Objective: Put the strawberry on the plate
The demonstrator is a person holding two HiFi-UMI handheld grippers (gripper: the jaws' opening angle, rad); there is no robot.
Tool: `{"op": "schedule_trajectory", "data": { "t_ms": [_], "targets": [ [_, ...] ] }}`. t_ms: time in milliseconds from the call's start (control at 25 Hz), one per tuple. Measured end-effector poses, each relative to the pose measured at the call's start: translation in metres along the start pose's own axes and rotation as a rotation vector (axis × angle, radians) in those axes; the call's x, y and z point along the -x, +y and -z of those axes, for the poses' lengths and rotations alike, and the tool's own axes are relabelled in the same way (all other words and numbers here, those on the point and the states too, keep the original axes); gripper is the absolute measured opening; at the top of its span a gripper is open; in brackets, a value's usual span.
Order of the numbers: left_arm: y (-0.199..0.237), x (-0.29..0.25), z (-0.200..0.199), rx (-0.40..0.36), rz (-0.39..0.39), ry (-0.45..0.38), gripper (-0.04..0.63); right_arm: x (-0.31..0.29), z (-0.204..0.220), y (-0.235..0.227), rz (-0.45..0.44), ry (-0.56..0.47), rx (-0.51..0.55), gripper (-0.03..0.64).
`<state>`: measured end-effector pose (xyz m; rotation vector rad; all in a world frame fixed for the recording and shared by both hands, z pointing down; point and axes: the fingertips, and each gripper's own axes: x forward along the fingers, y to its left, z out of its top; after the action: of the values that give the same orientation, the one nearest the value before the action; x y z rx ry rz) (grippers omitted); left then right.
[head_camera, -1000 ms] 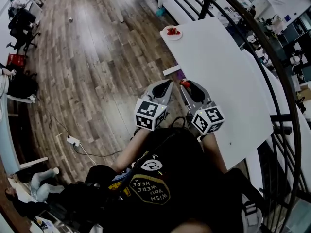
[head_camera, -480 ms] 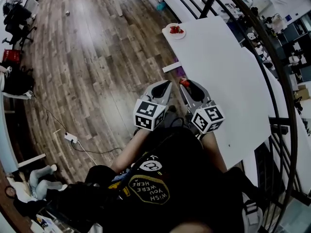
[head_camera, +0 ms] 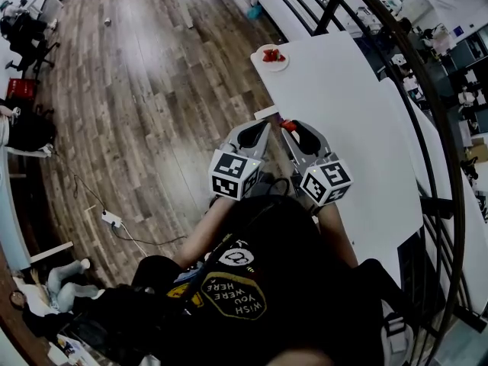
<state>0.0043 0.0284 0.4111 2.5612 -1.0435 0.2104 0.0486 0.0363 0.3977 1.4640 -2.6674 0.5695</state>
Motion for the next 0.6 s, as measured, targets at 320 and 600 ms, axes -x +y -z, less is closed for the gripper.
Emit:
{"op": "schedule_trajectory", "data": {
  "t_ms": [320,600],
  "targets": [
    [0.005,-0.037,-0.004,-0.021,-0.044,0.009,0.002,-0.015,0.0,-0.036,-0.045,0.016,-0.02,0.137],
    [0.012,-0.061,-0.004,-0.011,-0.031,0.041,0.002,-0.028,-0.006,-0.056,-0.033,0.018,-0.046,0.137]
  ]
}}
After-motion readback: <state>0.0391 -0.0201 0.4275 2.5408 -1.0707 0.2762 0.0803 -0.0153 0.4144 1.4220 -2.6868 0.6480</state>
